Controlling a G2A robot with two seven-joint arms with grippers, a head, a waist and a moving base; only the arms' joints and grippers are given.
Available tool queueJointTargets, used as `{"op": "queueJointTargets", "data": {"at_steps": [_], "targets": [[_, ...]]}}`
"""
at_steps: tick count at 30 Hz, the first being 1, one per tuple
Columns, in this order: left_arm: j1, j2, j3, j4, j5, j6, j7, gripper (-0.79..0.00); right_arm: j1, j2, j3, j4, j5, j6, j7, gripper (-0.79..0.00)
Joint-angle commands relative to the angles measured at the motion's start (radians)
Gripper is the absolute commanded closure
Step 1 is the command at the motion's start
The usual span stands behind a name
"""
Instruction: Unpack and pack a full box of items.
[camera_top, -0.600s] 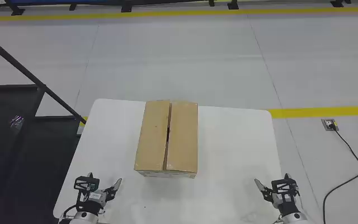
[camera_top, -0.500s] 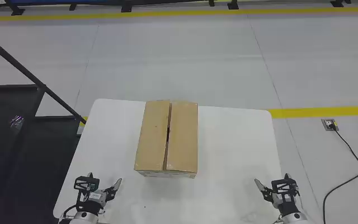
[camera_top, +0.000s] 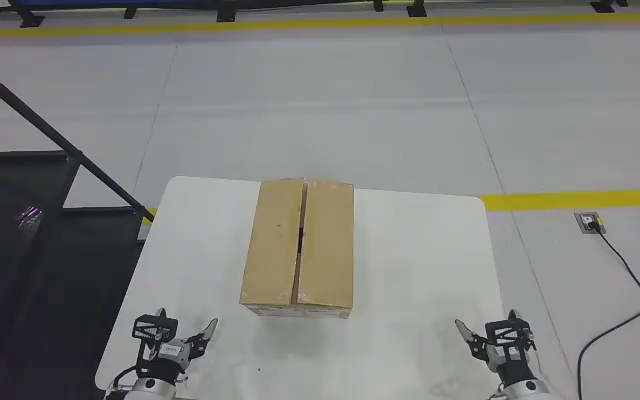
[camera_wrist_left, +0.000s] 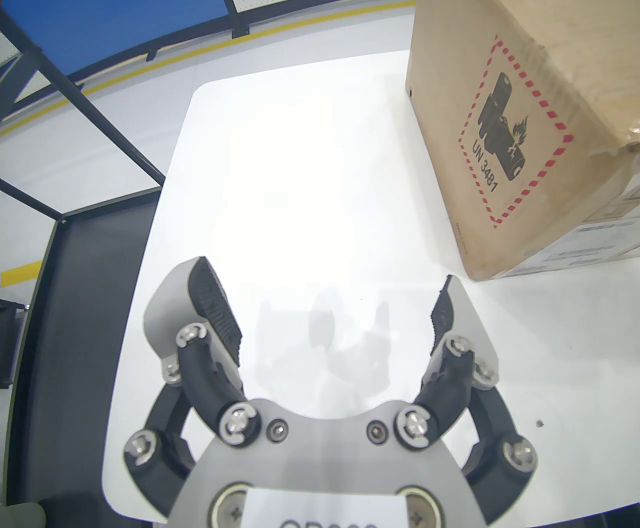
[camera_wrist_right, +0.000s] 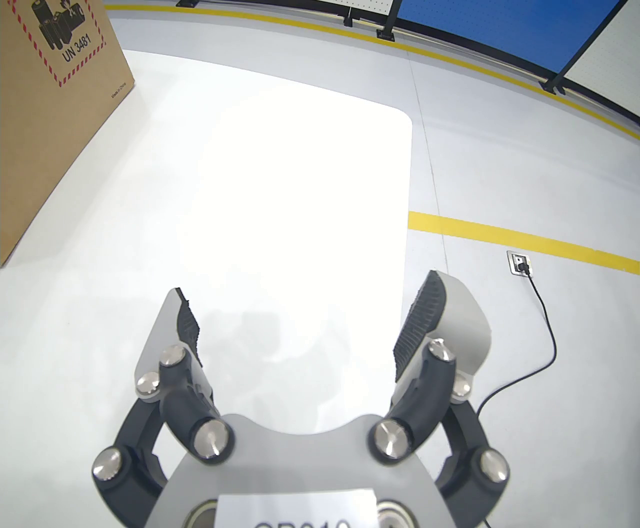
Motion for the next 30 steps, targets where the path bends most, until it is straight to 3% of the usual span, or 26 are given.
{"op": "queueJointTargets", "data": {"at_steps": [1,8,16,19,30], "targets": [[-0.003,0.0,0.006,0.001,0.009,-0.004,0.0,-0.785,0.003,0.0,-0.004,-0.008,-0.004,-0.009,-0.009,-0.785],[-0.07,-0.008,0.012,0.044,-0.094,-0.046,0.067,-0.785,0.029,-0.003,-0.051,-0.071,-0.054,-0.082,-0.084,-0.785],[-0.234,-0.027,0.053,0.162,-0.279,-0.085,0.163,-0.785,0.125,-0.017,-0.153,-0.119,-0.078,-0.048,-0.052,-0.785],[-0.286,-0.031,0.075,0.22,-0.309,-0.108,0.15,-0.785,0.13,-0.018,-0.162,-0.122,-0.08,-0.054,-0.055,-0.785],[-0.293,-0.033,0.08,0.227,-0.314,-0.101,0.137,-0.785,0.13,-0.021,-0.165,-0.12,-0.05,-0.053,-0.065,-0.785]]}}
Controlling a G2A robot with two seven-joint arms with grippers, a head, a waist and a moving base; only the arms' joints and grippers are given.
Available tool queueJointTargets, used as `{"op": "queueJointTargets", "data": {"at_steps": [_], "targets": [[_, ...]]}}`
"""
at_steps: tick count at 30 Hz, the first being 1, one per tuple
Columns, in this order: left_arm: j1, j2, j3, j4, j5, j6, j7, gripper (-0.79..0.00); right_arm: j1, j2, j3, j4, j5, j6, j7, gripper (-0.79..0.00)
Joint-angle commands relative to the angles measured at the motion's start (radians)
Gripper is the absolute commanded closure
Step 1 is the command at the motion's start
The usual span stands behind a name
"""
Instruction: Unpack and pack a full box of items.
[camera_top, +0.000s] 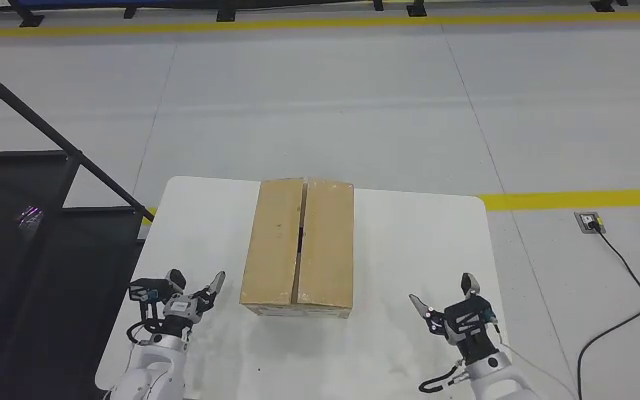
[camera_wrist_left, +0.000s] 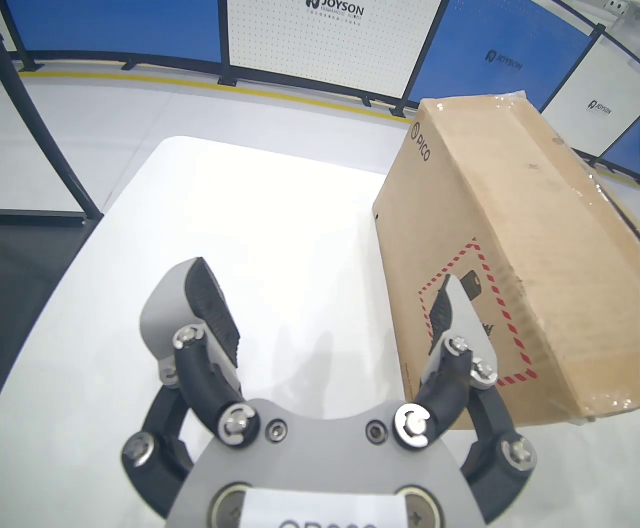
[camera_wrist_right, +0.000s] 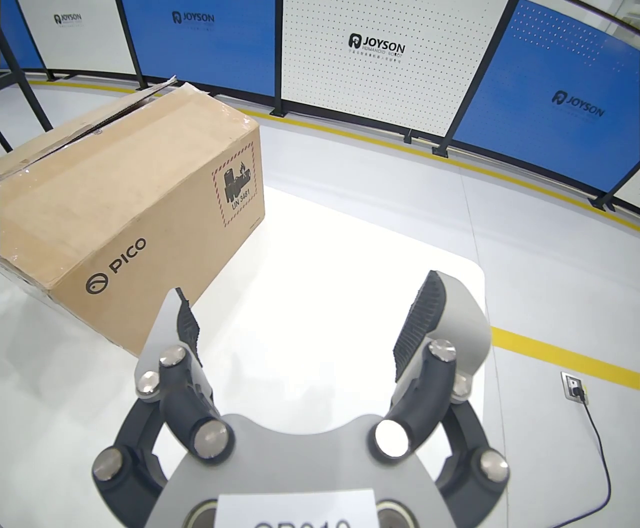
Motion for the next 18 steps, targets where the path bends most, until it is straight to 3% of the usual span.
{"op": "queueJointTargets", "data": {"at_steps": [1,11,18], "targets": [[-0.017,-0.003,0.013,0.013,0.001,0.012,-0.018,-0.785,0.004,-0.003,-0.006,0.004,0.044,-0.01,-0.027,-0.785],[-0.169,-0.034,0.143,0.155,0.008,0.073,0.021,-0.785,0.024,-0.011,-0.038,0.022,0.082,-0.067,-0.167,-0.785],[-0.208,-0.046,0.201,0.202,0.056,0.065,0.04,-0.785,0.025,-0.011,-0.035,0.028,0.104,-0.102,-0.177,-0.785]]}}
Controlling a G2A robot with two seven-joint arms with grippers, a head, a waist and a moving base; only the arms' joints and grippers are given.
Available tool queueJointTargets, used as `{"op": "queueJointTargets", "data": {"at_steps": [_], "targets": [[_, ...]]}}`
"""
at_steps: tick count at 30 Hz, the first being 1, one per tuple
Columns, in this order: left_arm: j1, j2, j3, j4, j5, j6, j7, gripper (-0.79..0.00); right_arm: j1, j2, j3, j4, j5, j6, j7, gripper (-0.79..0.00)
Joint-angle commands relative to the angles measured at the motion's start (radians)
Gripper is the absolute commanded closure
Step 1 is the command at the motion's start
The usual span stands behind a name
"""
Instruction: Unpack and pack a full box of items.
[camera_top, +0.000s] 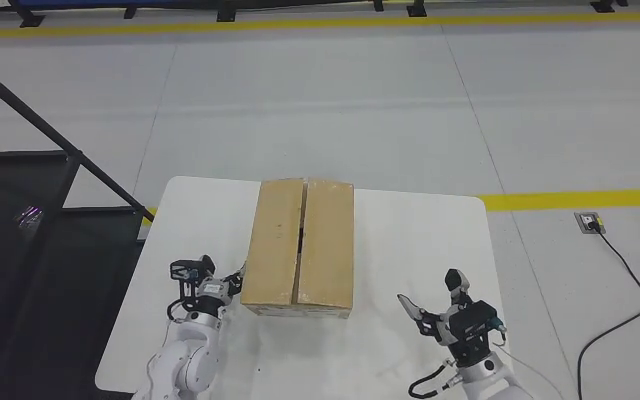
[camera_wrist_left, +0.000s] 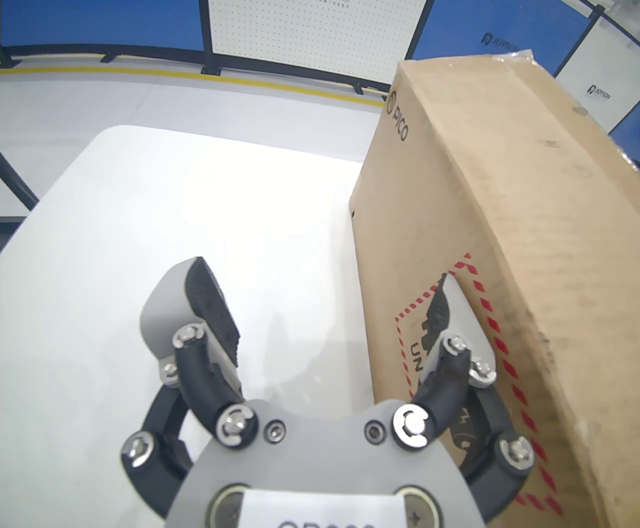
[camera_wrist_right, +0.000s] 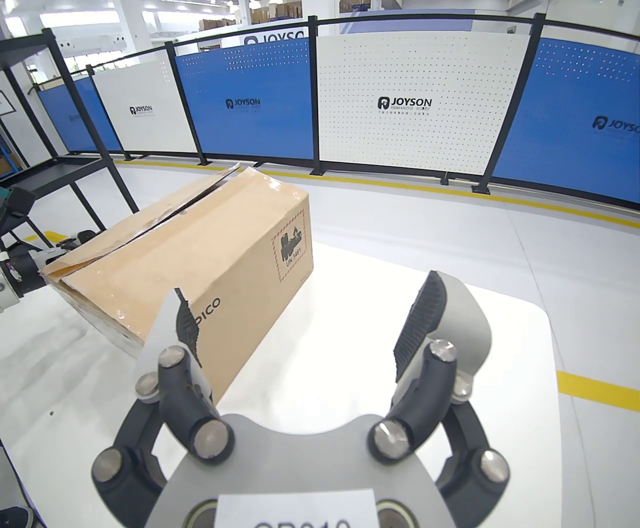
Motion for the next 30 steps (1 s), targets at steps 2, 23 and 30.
{"op": "queueJointTargets", "data": {"at_steps": [2,23,30], "targets": [[0.0,-0.003,0.014,0.003,0.025,-0.002,0.009,-0.785,0.0,0.0,0.0,0.0,0.0,0.001,0.0,-0.785],[0.025,-0.012,0.083,-0.063,0.133,-0.082,-0.03,-0.785,0.0,0.0,0.0,0.0,0.0,0.001,0.0,-0.785],[0.044,-0.012,0.095,-0.096,0.168,-0.11,-0.047,-0.785,0.0,0.0,0.0,0.0,0.0,0.001,0.0,-0.785]]}}
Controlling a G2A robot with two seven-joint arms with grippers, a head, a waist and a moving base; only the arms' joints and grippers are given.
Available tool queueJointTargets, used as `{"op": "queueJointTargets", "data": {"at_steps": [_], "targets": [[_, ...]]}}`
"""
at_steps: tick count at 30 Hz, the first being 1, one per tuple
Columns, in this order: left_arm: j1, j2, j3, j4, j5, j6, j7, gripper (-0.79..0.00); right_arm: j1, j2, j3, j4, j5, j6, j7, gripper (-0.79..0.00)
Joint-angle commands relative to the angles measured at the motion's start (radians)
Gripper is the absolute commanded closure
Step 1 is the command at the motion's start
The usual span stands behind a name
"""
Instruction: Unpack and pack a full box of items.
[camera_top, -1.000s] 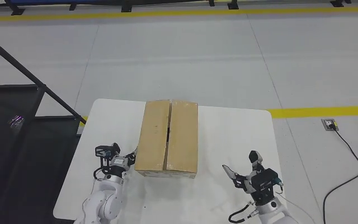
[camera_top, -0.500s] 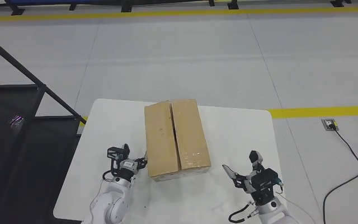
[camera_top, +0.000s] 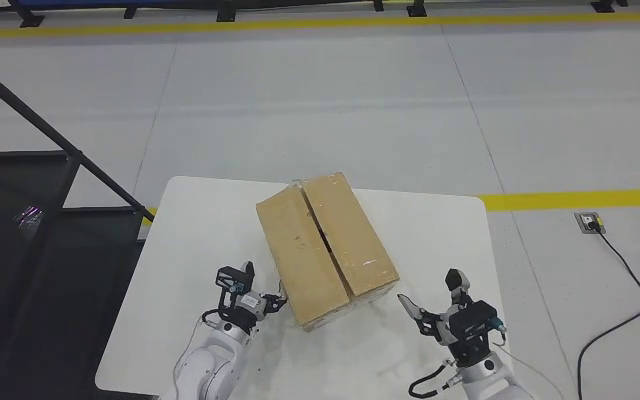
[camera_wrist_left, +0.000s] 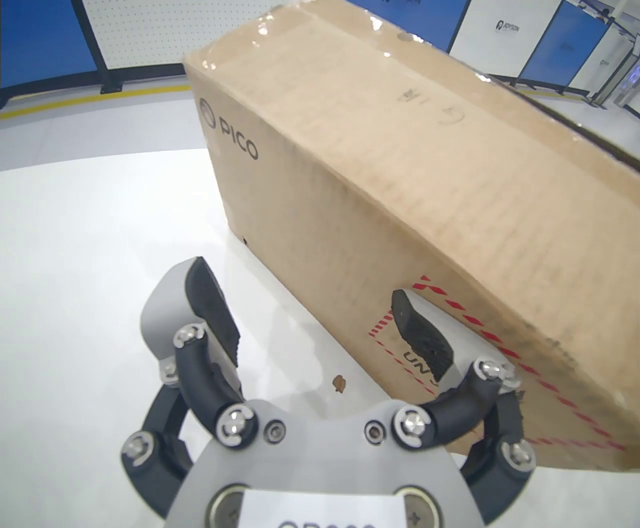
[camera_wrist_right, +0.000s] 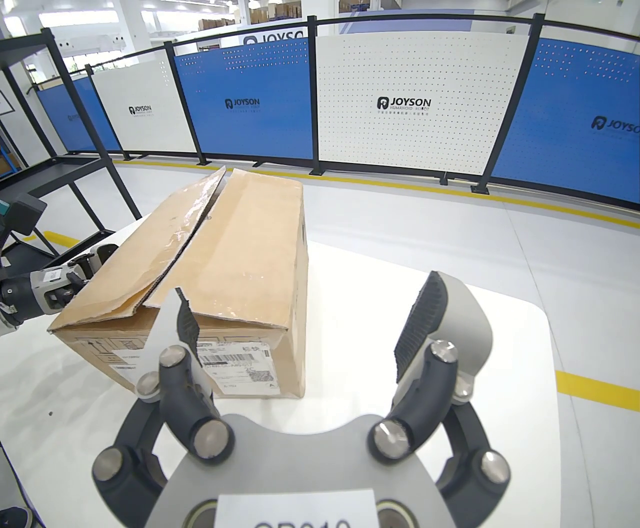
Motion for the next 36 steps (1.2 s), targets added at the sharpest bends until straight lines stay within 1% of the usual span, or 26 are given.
{"op": "queueJointTargets", "data": {"at_steps": [1,6,11,16,20,24,36], "targets": [[0.008,0.001,-0.001,-0.009,0.011,-0.015,-0.006,-0.785,0.0,0.0,0.0,0.0,0.0,0.0,0.0,-0.785],[0.019,0.005,0.002,-0.027,0.034,-0.073,-0.016,-0.785,0.0,0.0,0.0,0.0,0.0,0.0,0.0,-0.785],[0.026,0.006,0.009,-0.036,0.049,-0.1,-0.017,-0.785,0.0,0.0,0.0,0.0,0.0,0.0,0.0,-0.785],[0.047,0.013,-0.012,-0.034,0.063,-0.144,-0.016,-0.785,0.0,0.0,0.0,0.0,0.0,0.0,0.0,-0.785],[0.064,0.02,-0.028,-0.039,0.071,-0.201,-0.019,-0.785,0.0,0.0,0.0,0.0,0.0,0.0,0.0,-0.785],[0.068,0.024,-0.026,-0.046,0.093,-0.25,-0.017,-0.785,0.0,0.0,0.0,0.0,0.0,0.0,0.0,-0.785],[0.025,0.011,0.04,-0.031,0.095,-0.238,0.002,-0.785,0.0,0.0,0.0,0.0,0.0,0.0,0.0,-0.785]]}}
